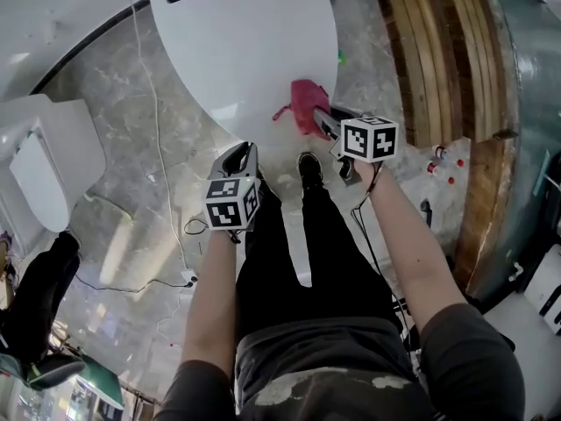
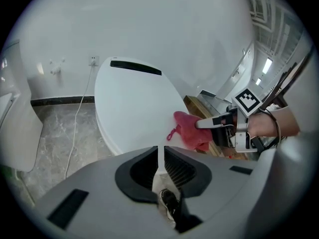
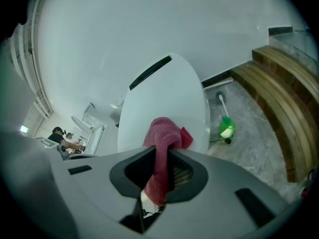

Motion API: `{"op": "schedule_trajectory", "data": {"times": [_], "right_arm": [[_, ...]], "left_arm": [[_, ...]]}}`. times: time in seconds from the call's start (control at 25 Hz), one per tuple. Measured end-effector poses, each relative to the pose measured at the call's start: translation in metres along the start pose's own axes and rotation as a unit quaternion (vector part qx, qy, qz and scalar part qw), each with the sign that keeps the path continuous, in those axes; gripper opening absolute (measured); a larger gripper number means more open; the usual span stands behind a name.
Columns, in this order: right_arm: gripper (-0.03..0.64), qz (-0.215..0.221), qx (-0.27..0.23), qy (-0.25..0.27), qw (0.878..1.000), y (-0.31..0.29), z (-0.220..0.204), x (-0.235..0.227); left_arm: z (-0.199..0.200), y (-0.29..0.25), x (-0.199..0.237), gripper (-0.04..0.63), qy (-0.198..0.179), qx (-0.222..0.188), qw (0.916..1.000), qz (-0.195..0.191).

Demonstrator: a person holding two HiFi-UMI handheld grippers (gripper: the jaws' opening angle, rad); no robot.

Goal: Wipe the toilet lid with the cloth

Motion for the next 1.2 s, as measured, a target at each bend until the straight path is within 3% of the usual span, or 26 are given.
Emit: {"op": "schedule_trajectory", "data": {"times": [0.48, 0.68, 0.92, 1.2], "right_arm": [[0.049, 0.003, -0.032, -0.006, 0.999, 0.037, 0.045, -0.068], [0.049, 0.003, -0.068, -0.029, 0.997, 0.054, 0.048, -0.089], [0.049, 0.01, -0.107, -0.06, 0.992, 0.075, 0.035, -0.083], [0.049, 0.002, -0.121, -0.076, 0.99, 0.09, 0.003, -0.046]], "left_arm": [[0.024, -0.038, -0.071, 0.046, 0.015, -0.031, 0.9994, 0.01], [0.021, -0.048, -0.095, 0.046, 0.013, -0.017, 0.9998, -0.002], [0.02, -0.042, -0.1, 0.046, -0.009, 0.0, 0.9998, -0.02], [0.032, -0.015, -0.087, 0.046, -0.027, -0.017, 0.9986, -0.041]]}}
Point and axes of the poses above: the fingertips, and each gripper's own axes: y backward along the fingers, x to its left, z out of its top, the point moved 8 cm from there along y, backward along the fingers, and after that the axes turned 5 degrees about -z, right-handed, at the moved point
